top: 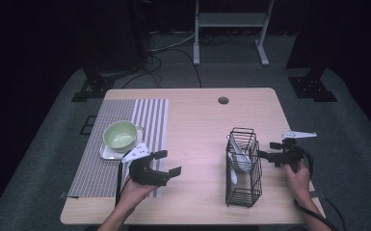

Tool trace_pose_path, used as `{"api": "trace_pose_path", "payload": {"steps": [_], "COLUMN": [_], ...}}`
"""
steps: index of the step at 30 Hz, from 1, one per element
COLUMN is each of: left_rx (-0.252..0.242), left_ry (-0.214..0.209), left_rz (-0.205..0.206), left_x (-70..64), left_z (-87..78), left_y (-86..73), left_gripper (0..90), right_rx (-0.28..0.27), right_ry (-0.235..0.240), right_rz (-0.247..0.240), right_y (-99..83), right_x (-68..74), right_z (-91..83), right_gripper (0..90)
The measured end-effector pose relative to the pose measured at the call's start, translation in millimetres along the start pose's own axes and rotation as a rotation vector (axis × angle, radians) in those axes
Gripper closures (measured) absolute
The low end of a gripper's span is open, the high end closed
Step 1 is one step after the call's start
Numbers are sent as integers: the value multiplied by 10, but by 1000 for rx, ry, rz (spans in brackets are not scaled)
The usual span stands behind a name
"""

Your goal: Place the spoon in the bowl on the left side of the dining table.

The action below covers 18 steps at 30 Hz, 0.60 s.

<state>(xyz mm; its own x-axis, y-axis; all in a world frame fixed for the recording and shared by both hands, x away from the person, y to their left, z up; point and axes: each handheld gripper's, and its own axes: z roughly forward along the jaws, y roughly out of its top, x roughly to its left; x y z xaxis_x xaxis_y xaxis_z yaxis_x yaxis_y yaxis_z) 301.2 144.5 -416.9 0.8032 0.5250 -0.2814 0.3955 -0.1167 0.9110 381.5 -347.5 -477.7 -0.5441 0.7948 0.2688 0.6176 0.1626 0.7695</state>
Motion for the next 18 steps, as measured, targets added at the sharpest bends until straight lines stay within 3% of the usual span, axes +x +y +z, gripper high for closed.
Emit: {"api": "trace_pose_path", "payload": {"steps": [18], "left_rx": [15], "left_ry": [-38], "left_rz": [-4], "left_x": [-80], "left_z": [174], "left_y": [25], "left_gripper": [74], "right_rx": [-5], "right_ry": [6], "right_rz": [5], "right_y": [0], "right_x": [-4], "right_z": [-8], "right_gripper": [131]}}
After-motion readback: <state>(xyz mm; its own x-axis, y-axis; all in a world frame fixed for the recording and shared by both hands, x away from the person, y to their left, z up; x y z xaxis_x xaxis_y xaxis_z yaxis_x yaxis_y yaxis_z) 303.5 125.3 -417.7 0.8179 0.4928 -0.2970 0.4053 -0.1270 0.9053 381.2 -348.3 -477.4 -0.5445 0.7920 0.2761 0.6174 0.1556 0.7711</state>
